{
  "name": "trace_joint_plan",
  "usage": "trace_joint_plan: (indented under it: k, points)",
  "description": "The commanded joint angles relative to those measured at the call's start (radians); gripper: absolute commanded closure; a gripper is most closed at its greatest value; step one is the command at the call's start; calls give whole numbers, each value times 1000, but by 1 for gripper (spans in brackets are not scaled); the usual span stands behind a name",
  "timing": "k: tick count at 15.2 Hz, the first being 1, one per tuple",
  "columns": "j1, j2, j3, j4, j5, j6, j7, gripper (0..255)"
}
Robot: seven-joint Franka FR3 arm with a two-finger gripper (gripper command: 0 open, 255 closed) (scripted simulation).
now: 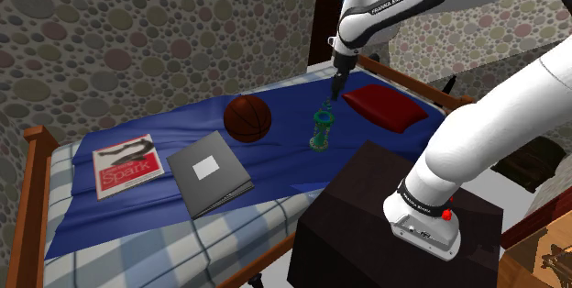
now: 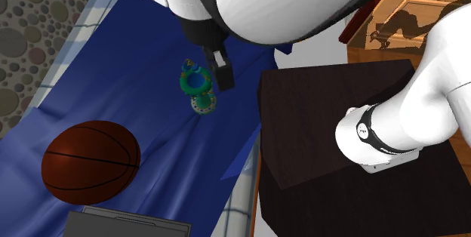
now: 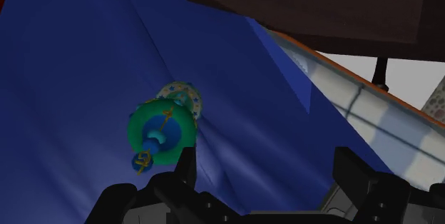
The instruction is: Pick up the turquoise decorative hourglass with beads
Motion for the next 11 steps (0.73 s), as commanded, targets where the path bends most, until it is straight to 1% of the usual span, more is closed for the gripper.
trace_joint_plan:
  k: [1,5,9,11]
  points:
    - [-3,86,-29,22,4,66,-46,0]
    - [-9,245,-73,82,37,164,-139,0]
    - [-22,409,-98,163,101,242,-244,0]
    - [-29,451,-97,178,121,267,-268,0]
